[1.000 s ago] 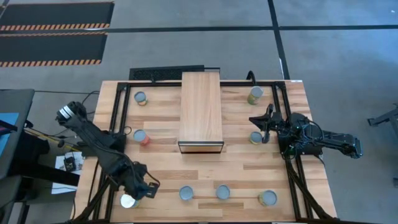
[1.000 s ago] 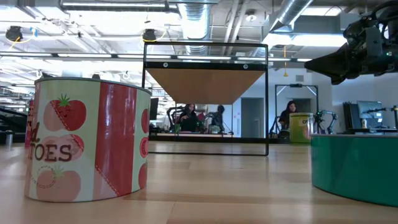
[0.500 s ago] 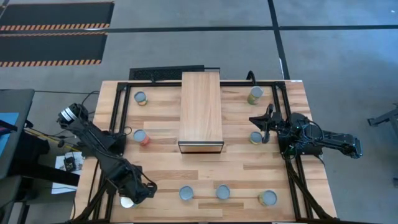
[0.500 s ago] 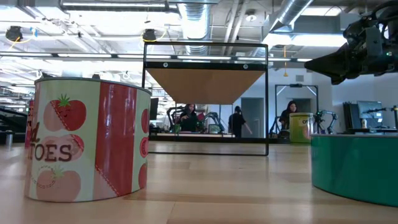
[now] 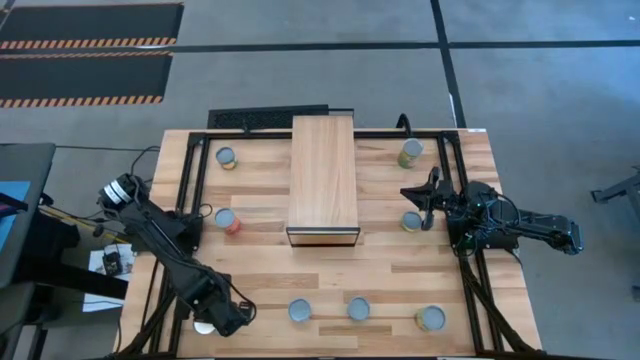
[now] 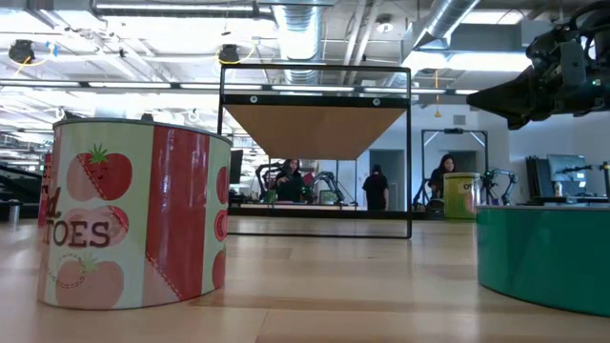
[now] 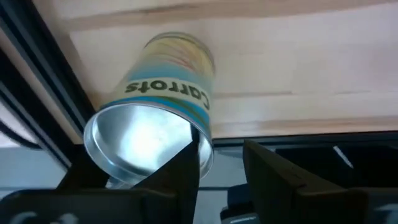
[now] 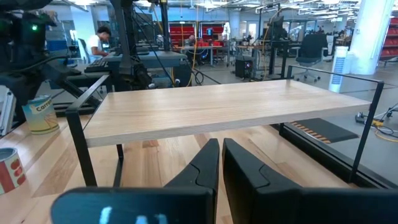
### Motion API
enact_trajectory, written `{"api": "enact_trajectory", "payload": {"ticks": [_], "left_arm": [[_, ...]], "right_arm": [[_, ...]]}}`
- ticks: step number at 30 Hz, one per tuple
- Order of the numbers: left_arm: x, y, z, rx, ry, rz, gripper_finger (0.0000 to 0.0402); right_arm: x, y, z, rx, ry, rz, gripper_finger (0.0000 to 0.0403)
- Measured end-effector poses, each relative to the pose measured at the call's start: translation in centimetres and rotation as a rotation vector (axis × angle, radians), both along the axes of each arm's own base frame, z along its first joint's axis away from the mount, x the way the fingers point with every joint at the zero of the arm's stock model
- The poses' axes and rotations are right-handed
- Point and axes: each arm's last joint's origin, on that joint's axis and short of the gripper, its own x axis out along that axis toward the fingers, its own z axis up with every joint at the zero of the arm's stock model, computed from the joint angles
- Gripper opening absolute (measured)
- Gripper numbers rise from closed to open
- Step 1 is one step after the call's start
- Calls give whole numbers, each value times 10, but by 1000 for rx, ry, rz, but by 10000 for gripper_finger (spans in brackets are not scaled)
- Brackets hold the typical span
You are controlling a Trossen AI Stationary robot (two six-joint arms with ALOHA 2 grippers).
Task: Pick and place cans onto a shelf
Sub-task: Put canned carrots on the shelf
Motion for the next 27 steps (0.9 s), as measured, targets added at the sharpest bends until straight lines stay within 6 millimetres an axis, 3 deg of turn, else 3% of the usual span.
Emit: {"api": "enact_trajectory", "payload": {"ticks": [9,17,22,27], "left_arm": [[0,-1,-3,32,33,-3,101],[1,-2,-2,29,-31,-77,8],[10,2,-1,122,-151,-136,2],[25,11,20,190,-249,-162,0]], "right_arm": [[0,0,0,0,0,0,46],[0,0,0,0,0,0,46],[0,0,0,0,0,0,46],[0,0,0,0,0,0,46]]}}
